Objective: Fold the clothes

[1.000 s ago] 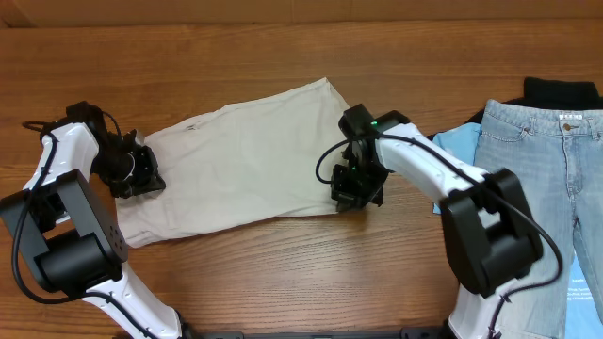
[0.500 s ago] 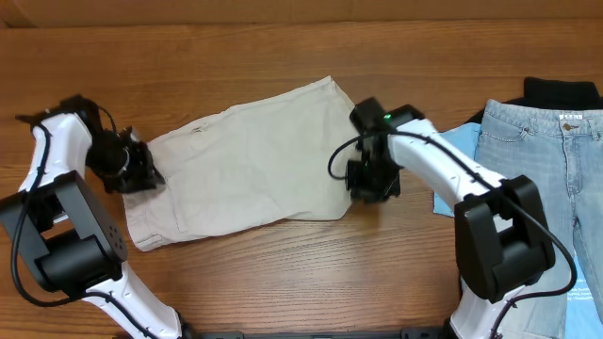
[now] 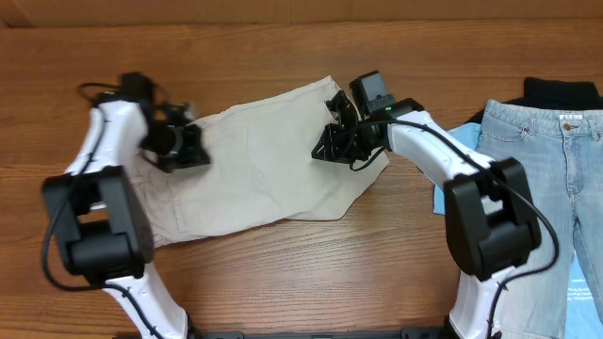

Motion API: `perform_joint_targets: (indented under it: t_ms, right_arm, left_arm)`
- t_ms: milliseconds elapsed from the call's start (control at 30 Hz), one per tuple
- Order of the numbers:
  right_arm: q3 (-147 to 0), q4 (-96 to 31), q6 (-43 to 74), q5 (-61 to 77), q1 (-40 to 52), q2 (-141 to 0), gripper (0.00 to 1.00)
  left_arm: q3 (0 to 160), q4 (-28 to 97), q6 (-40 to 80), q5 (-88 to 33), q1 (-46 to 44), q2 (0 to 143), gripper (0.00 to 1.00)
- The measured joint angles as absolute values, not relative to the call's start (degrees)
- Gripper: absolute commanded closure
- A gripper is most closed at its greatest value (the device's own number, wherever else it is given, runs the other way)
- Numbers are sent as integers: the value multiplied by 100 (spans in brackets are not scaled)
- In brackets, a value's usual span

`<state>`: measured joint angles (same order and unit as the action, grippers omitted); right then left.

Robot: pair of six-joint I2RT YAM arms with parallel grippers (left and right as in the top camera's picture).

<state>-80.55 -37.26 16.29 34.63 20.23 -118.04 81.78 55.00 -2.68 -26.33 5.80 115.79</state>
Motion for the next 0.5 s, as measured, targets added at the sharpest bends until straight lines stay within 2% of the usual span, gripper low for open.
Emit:
perform_joint_targets:
  t_ms: [167,333,500]
  right_arm:
    - [-8003,-3701,2117,3299,1313,-11955,82]
    - [-8005,-3841,2331,2685,185,-11955,84]
    - [-8060,-4458,2335,2611,-510,-11952,85]
  left_arm:
    - [7535,4635,108,-2191,56,11583,92]
    - [7472,4571,440,-2141,60,11572,86]
    - [7942,5802,456,-1870,178,11587,78]
